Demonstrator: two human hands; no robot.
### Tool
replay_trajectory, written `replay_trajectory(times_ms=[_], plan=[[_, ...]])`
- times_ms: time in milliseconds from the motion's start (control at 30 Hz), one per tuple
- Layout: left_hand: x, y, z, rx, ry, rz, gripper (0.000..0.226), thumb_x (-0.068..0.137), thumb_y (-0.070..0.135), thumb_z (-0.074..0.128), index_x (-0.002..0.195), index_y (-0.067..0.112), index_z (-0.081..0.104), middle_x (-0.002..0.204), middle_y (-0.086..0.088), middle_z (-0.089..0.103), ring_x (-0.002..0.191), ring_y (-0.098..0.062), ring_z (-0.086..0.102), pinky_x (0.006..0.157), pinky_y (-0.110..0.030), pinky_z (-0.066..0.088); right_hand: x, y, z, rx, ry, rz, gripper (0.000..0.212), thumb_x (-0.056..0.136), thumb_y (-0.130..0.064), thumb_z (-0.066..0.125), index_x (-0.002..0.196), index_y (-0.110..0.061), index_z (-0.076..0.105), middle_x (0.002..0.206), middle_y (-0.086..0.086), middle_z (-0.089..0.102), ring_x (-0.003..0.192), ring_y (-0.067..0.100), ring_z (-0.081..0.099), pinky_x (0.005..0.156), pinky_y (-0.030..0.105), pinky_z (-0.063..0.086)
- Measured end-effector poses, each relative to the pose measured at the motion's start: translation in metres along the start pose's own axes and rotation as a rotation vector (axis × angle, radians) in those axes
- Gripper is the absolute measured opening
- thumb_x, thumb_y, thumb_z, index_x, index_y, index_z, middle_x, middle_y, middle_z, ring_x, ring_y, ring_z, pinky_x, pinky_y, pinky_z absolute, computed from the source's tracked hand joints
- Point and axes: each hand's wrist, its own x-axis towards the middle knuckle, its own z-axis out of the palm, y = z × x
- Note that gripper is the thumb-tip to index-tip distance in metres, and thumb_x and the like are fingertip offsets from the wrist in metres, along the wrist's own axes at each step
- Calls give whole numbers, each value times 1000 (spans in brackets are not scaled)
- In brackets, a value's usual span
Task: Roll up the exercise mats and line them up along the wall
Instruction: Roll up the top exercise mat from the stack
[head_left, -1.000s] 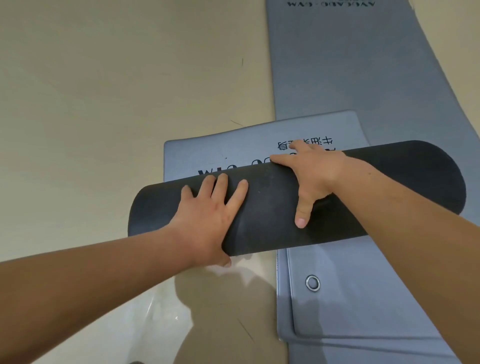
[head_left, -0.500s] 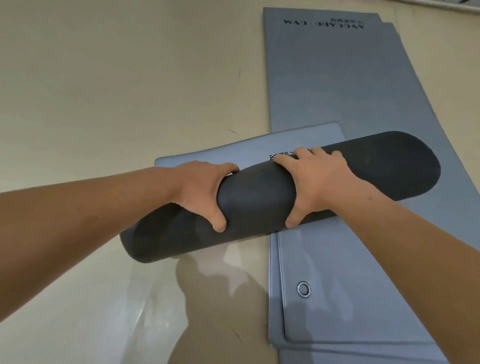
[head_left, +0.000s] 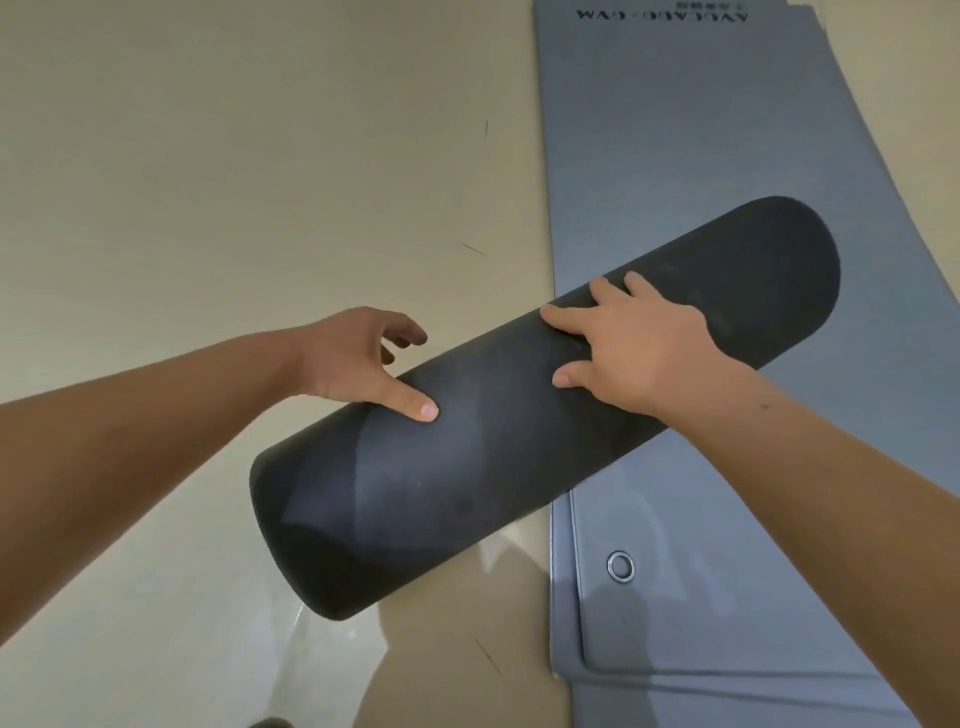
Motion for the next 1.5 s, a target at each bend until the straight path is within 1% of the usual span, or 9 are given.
replay_trajectory(times_ms=[133, 300, 467, 600, 733, 800, 967, 1333, 1500], plan=[[-27, 53, 6, 335, -97, 24, 100, 64, 74, 86, 145, 31, 49, 133, 12, 60, 115, -17, 62, 91, -33, 50, 14, 4, 3, -47, -44, -2, 71, 104, -66, 45, 163, -56, 9, 176, 2, 9, 162, 36, -1, 110, 60, 42], [-30, 60, 60, 566, -9, -33, 148, 45, 87, 82, 156, 18, 13, 139, -3, 47, 122, -27, 56, 95, -42, 55, 30, 1, -3, -66, -144, -4, 78, 99, -74, 42, 165, -53, 6, 177, 1, 1, 162, 35, -7, 118, 64, 29], [-7, 23, 22, 324, 13, -44, 120, 39, 82, 87, 140, 40, 38, 122, 17, 61, 109, -21, 63, 94, -43, 55, 33, -2, 57, 194, 380, 0, 78, 99, -73, 27, 166, -34, 27, 176, 15, 7, 163, 32, -1, 131, 56, 6], [3, 12, 8, 202, -14, -50, 117, 40, 76, 92, 142, 48, 41, 127, 20, 60, 116, -21, 61, 99, -41, 51, 8, 11, 99, 610, 674, 229, 101, 95, -64, 63, 169, -21, 9, 172, 26, 6, 158, 45, 10, 126, 55, 18], [4, 15, 10, 212, -16, -75, 119, 40, 74, 93, 142, 46, 40, 122, 21, 60, 112, -20, 61, 94, -38, 51, -16, 7, 112, 1740, -127, 678, 100, 83, -69, 76, 160, -31, 26, 164, 14, 33, 137, 39, 52, 109, 55, 50], [0, 22, 16, 222, -26, -102, 123, 39, 76, 92, 144, 43, 39, 123, 19, 60, 114, -21, 61, 98, -40, 52, -23, -1, 120, 1887, -384, 552, 97, 74, -78, 76, 152, -31, 40, 150, 12, 54, 124, 37, 65, 96, 55, 59], [-22, 37, 60, 156, -50, -208, 138, 39, 84, 87, 153, 32, 31, 142, 12, 55, 124, -23, 59, 105, -44, 52, -18, -14, 129, 1941, -231, 461, 110, 61, -64, 96, 145, -43, 28, 137, -10, 61, 114, 29, 70, 91, 56, 62], [-108, -30, 118, -330, 248, -425, 126, 44, 79, 92, 147, 38, 35, 137, 15, 55, 122, -19, 60, 104, -46, 56, -8, -78, 122, 1655, -436, 169, 108, 61, -74, 91, 148, -58, 29, 150, -15, 54, 135, 32, 58, 103, 71, 50], [-118, -33, 90, 107, 344, -361, 118, 64, 73, 84, 158, 39, 22, 146, 4, 43, 130, -23, 52, 104, -45, 54, 4, -117, 106, 1574, -397, 193, 117, 69, -72, 86, 159, -50, 15, 155, -13, 46, 137, 33, 54, 101, 72, 51]])
